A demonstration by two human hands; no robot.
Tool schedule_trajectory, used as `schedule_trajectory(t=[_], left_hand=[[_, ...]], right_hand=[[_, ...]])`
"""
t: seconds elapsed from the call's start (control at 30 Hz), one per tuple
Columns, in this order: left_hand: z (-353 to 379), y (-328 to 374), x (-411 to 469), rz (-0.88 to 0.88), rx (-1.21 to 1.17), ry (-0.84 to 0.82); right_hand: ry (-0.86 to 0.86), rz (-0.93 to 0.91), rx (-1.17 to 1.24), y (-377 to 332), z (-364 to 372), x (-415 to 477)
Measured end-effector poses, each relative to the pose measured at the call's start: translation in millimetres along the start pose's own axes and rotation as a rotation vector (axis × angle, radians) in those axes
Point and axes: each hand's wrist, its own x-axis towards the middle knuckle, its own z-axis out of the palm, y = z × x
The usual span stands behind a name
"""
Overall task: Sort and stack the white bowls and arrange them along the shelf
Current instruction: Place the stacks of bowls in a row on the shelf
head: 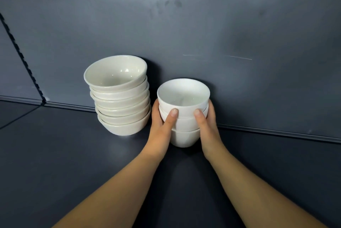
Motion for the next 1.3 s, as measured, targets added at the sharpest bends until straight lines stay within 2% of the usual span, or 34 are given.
schedule_trajectory(t=[0.27,0.47,0.6,0.7,0.87,1.0,1.1,1.3], left_hand=[[-0.5,15.4,-24.4,-0.037,0.046,0.021],[3.5,44.2,-86.8,-0.041,0.085,0.125],[-5.7,66.6,-117.6,-0.015,0.167,0.219],[-22.9,102.7,-129.5,0.072,0.245,0.246],[-75.4,183.3,-154.8,0.204,0.29,0.357],[-150.2,233.8,-193.8,0.261,0.327,0.463],[-217.0,262.5,-231.2,0.258,0.36,0.535],[-350.7,307.8,-310.2,0.233,0.404,0.717]], right_hand=[[-0.02,-0.026,0.053,-7.0,6.5,-24.1],[-0.09,-0.03,0.077,-26.1,13.4,-80.2],[-0.066,-0.06,0.118,-40.8,31.2,-114.3],[-0.069,-0.098,0.146,-62.9,61.6,-128.3],[-0.148,-0.169,0.185,-119.1,139.8,-142.9],[-0.22,-0.23,0.233,-142.2,230.6,-176.7],[-0.274,-0.209,0.291,-144.6,306.1,-209.2],[-0.495,-0.149,0.414,-142.5,447.0,-278.1]])
